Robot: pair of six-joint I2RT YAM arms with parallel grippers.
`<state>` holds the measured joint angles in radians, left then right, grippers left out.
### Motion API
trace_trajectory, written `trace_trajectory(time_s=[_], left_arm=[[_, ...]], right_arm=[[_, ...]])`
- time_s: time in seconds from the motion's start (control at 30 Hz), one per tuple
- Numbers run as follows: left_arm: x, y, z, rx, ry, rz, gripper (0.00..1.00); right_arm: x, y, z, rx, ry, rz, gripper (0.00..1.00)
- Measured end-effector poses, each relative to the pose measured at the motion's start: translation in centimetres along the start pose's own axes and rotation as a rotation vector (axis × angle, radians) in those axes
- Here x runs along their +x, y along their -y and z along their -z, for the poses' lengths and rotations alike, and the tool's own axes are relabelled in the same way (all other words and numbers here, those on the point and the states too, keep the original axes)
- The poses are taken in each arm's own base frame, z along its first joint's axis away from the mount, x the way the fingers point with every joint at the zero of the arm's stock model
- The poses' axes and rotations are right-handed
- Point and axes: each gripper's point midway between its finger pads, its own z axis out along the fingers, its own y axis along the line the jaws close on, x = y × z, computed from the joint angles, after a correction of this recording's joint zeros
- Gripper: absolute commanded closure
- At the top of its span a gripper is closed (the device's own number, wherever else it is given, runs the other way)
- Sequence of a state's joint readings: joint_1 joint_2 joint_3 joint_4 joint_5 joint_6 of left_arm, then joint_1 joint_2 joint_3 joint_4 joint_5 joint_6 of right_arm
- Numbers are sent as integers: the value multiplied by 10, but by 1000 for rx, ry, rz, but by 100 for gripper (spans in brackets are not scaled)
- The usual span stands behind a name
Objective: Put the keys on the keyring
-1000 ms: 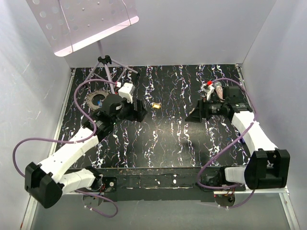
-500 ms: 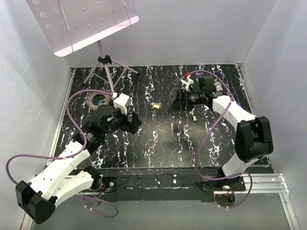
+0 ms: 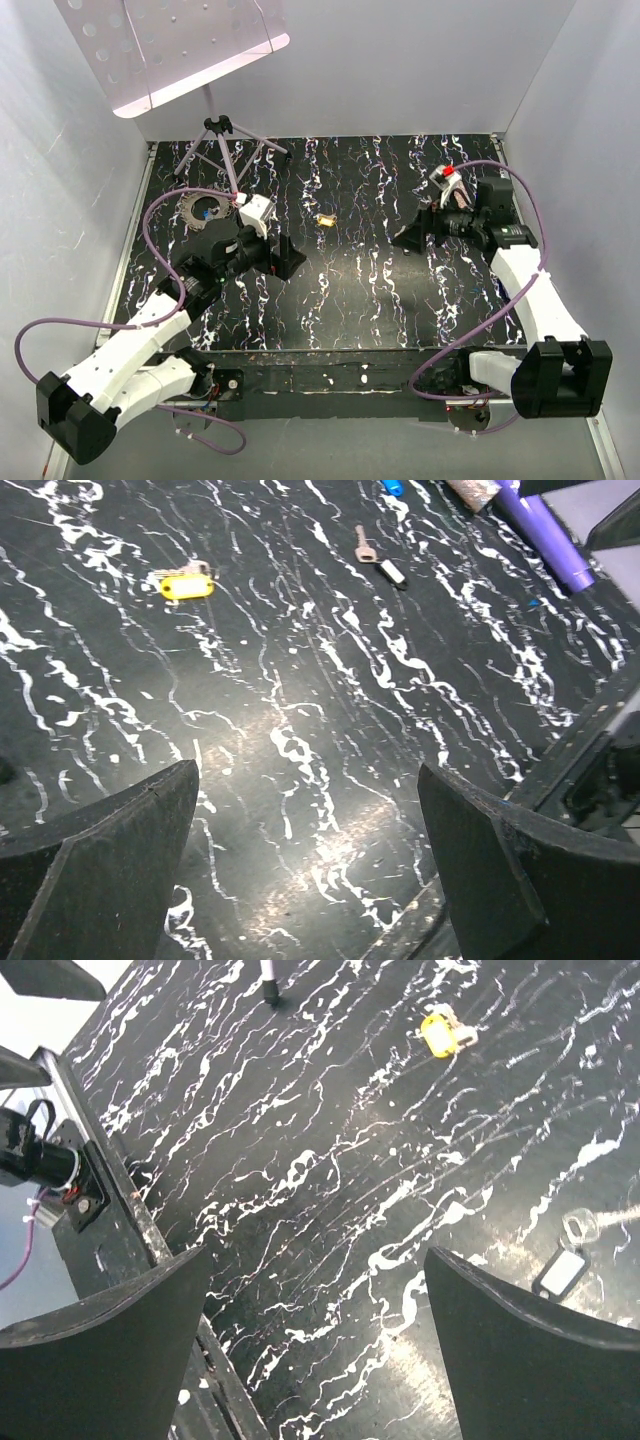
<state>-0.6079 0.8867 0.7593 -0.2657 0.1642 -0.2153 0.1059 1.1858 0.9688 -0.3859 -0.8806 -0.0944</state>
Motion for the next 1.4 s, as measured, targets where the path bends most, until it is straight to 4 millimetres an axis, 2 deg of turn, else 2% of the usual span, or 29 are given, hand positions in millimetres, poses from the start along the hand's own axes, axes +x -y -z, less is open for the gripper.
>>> trace_trajectory(time_s=[0.13, 0.27, 0.37, 0.5, 0.67, 0.8, 0.9, 1.0, 1.1, 1.33, 1.4], left_arm=[[7, 8, -5, 37, -33, 59, 9], [16, 9, -1, 41, -72, 76, 9], [15, 10, 10, 37, -66, 64, 8], [2, 11, 29, 32, -3, 26, 8], [-8, 9, 40, 15, 50, -6, 7], [-3, 3, 36, -11, 43, -18, 7], [8, -2, 32, -25, 15, -21, 7], [14, -5, 26, -32, -8, -26, 7], [14, -6, 23, -33, -13, -36, 7], [13, -9, 22, -43, -8, -60, 7], [13, -10, 22, -47, -7, -64, 7]], right_arm=[[19, 4, 7, 21, 28, -60, 5], [30, 1, 1, -12, 44, -151, 7], [29, 3, -7, -30, 50, -234, 7], [34, 8, -34, -21, 7, -340, 8], [39, 13, -86, 38, -104, -464, 11], [32, 38, -113, 122, -93, -541, 17], [28, 56, -124, 180, -69, -596, 27], [26, 70, -138, 206, -61, -648, 34], [23, 80, -161, 205, -64, -703, 39], [28, 84, -200, 208, -98, -788, 44], [31, 87, -205, 228, -104, -809, 46]])
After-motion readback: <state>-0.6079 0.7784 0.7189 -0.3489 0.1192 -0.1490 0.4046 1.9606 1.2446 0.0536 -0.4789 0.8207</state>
